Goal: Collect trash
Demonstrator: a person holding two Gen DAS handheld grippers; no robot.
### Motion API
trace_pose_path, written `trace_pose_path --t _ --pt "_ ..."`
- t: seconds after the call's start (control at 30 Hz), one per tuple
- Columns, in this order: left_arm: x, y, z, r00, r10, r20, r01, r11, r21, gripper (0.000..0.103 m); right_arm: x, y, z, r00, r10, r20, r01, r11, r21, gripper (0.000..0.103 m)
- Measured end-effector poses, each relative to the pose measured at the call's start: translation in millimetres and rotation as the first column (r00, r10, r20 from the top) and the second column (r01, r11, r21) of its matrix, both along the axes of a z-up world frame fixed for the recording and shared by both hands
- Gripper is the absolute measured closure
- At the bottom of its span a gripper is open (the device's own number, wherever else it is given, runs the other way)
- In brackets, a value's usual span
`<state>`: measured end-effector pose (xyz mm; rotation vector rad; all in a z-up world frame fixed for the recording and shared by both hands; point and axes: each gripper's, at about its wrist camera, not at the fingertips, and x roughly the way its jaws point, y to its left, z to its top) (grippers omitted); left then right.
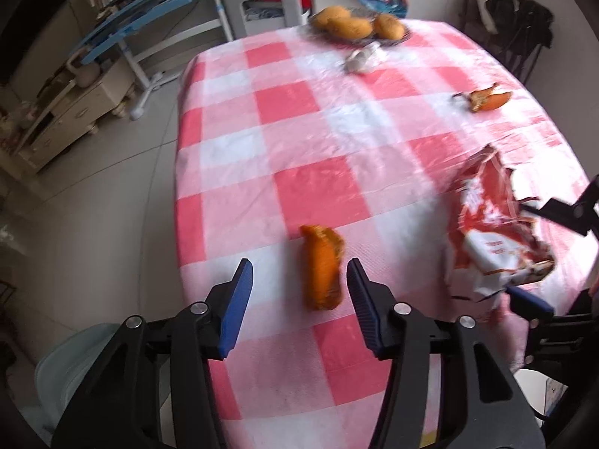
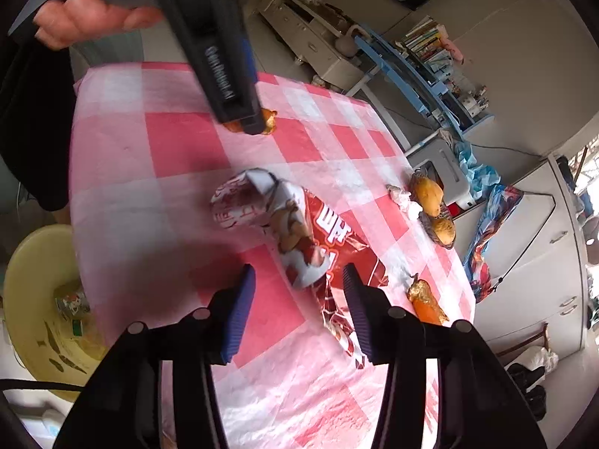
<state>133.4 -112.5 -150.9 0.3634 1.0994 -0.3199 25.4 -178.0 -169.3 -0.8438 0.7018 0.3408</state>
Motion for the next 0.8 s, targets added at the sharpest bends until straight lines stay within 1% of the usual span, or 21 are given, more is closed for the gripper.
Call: trace_pose_path --t 0.13,0.17,0.2,0.23,0.27,0.3,0.33,0.37,0.4,0.47,0.53,0.6,0.67,0.8 --pt "-4.1 -0.1 -4.4 1.0 0.005 0.01 -0.005 1.0 0.023 0.053 7.2 0.0 0.5 1.0 -0.024 -0.006 0.024 0.999 0.033 0.056" --pt "-7.2 -1.6 -4.5 1.0 0.0 0.03 -0.001 0.999 0.034 0.056 9.7 -0.5 0.9 0.999 -0.034 -0.012 0.034 0.998 0.05 0.056" --pt "-10.9 -3.8 -4.5 0.999 -0.012 0.042 0.01 0.999 0.037 0.066 12.4 -1.8 1.5 0.999 -0.046 -0.024 0.047 0.996 0.072 0.056" --pt "-13.4 -5.7 -4.8 0.999 -0.023 0.039 0.022 0.999 0.027 0.082 14.8 -3.2 1.9 0.998 -0.056 -0.038 0.06 0.994 0.092 0.066" --pt "-15.0 -7.0 -4.8 0.999 -0.023 0.038 0.022 0.999 0.024 0.083 19.4 -6.0 1.7 0.995 -0.079 -0.069 0.087 0.989 0.119 0.081" --pt "-18.6 -7.7 -4.7 0.999 -0.013 0.05 0.012 0.999 0.031 0.085 22.9 -8.4 0.6 0.991 -0.098 -0.092 0.11 0.985 0.133 0.085" --pt "-21.5 -7.8 -4.3 0.999 -0.004 0.052 0.003 1.0 0.025 0.086 24.5 -10.8 0.8 0.988 -0.114 -0.1 0.128 0.98 0.149 0.09" --pt "-23.7 -5.9 -2.5 0.999 0.009 0.045 -0.009 1.0 -0.003 0.087 24.0 -12.5 2.3 0.987 -0.124 -0.107 0.141 0.976 0.167 0.093" --pt "-25.8 -4.1 -0.1 0.999 0.019 0.044 -0.018 0.999 -0.033 0.087 24.3 -14.7 4.8 0.984 -0.135 -0.112 0.155 0.97 0.189 0.094" --pt "-33.2 -0.6 12.0 0.997 0.04 0.071 -0.031 0.992 -0.122 0.087 21.5 -19.1 12.7 0.982 -0.155 -0.11 0.177 0.957 0.232 0.097" --pt "-40.4 -0.3 20.8 0.993 0.061 0.1 -0.041 0.982 -0.186 0.087 17.6 -21.3 19.6 0.981 -0.164 -0.105 0.186 0.946 0.266 0.097" --pt "-45.6 0.0 25.8 0.989 0.089 0.12 -0.06 0.972 -0.226 0.087 11.8 -21.7 25.9 0.981 -0.167 -0.096 0.188 0.938 0.29 0.097" --pt "-48.4 -0.5 26.6 0.987 0.107 0.118 -0.075 0.965 -0.25 0.087 4.4 -19.8 29.6 0.983 -0.165 -0.085 0.183 0.937 0.296 0.097" --pt "-47.4 -1.2 24.3 0.986 0.125 0.109 -0.094 0.962 -0.256 0.087 -2.5 -19.8 29.1 0.983 -0.164 -0.077 0.179 0.943 0.281 0.097"
